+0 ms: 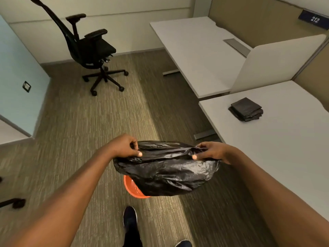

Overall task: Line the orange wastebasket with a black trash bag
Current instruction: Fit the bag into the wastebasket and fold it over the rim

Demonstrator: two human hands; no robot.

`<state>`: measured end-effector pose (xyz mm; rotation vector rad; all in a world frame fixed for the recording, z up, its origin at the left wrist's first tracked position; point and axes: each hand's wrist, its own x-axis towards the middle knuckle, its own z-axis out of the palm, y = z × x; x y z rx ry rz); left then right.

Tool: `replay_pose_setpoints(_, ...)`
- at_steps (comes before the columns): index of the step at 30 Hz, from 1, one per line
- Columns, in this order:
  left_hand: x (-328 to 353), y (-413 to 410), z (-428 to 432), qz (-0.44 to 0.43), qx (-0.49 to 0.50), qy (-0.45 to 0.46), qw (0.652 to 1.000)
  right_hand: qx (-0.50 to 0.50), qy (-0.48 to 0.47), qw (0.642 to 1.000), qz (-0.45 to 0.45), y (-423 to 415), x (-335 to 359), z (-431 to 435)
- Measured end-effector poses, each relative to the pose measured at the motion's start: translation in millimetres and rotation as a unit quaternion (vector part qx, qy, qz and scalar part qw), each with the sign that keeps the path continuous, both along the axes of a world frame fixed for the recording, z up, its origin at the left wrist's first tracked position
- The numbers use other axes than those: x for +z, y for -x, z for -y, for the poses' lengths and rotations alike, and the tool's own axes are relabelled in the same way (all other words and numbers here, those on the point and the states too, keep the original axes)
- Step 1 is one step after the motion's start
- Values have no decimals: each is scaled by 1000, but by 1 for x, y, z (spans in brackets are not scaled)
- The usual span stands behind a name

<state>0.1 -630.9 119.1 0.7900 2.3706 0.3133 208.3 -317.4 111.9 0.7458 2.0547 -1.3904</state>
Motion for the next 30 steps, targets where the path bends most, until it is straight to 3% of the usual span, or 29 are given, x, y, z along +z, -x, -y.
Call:
replay_pose_setpoints(4,-12,21,8,-75,-14,27,997,172,-268,947,31,30,-4,19)
replay_pose_setpoints(9,-19,60,25,-108,-34,42,993,226,-402,882,98,57,-18,32)
replay_pose_setpoints(11,-26,80,34,-119,-39,44,991,192,-401,884,146,67,-21,39)
replay_pose_setpoints(14,-38,109,44,-151,-35,35,987,-23,-239,960,147,89,-30,50)
replay_pose_setpoints(16,-46,127,51,-164,-17,11,986,-224,-47,970,83,103,-37,61)
replay_pose_setpoints(19,-59,152,61,-157,68,-62,983,-418,191,887,-30,121,-46,79)
replay_pose_setpoints(22,-75,172,69,-87,194,-141,967,-511,317,795,-83,135,-53,97)
replay_pose_setpoints(25,-93,176,70,59,344,-246,904,-560,404,715,-103,140,-58,110)
replay_pose_setpoints(27,-104,177,72,165,435,-303,832,-581,412,696,-95,146,-64,118)
replay_pose_setpoints(30,-117,174,78,262,509,-355,740,-574,377,724,-66,150,-78,127)
